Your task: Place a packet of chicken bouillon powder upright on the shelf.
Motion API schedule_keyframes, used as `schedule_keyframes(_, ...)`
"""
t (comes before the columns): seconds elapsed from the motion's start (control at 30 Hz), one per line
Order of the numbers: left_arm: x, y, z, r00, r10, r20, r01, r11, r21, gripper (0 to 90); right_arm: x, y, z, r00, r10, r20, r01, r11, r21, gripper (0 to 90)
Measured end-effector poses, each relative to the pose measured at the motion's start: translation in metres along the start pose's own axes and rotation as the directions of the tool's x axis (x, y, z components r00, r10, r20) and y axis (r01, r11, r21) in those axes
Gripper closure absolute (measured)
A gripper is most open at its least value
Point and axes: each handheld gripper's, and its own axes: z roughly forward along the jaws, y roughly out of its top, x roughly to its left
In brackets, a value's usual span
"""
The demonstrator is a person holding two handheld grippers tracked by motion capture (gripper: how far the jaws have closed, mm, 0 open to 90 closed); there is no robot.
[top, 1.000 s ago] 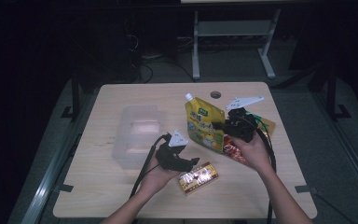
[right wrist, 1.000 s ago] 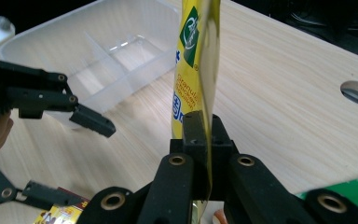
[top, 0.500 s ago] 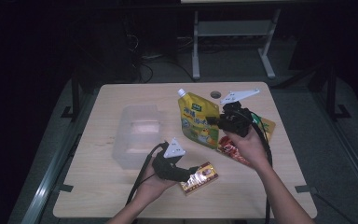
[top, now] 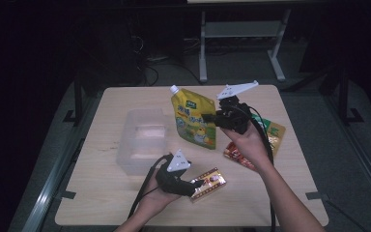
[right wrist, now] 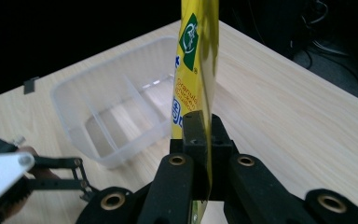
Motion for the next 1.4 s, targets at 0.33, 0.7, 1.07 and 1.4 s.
schedule_keyframes(0.33, -0.004, -0.004, -0.003, 0.9999, 0.010, 0.008, -0.010, 0.9999, -0.012, 24.6, 0.013, 0.018, 0.016, 0.9990, -0.026, -0.036, 0.026, 1.000, 0.001, 89.9)
schedule_keyframes(0.7, -0.005, -0.008, -0.003, 0.9998, 0.014, 0.016, -0.014, 0.9998, -0.013, 23.5, 0.032, 0.046, 0.042, 0.9935, -0.071, -0.089, 0.070, 0.997, -0.019, 89.9)
schedule_keyframes(1.07, -0.005, -0.012, -0.005, 0.9996, 0.017, 0.023, -0.017, 0.9995, -0.027, 23.5, 0.049, 0.060, 0.078, 0.9835, -0.101, -0.150, 0.098, 0.995, -0.027, 89.9)
schedule_keyframes(1.4, -0.006, -0.018, -0.006, 0.9994, 0.007, 0.034, -0.006, 0.9992, -0.039, 23.5, 0.064, 0.063, 0.108, 0.9735, -0.105, -0.203, 0.102, 0.994, -0.026, 89.9)
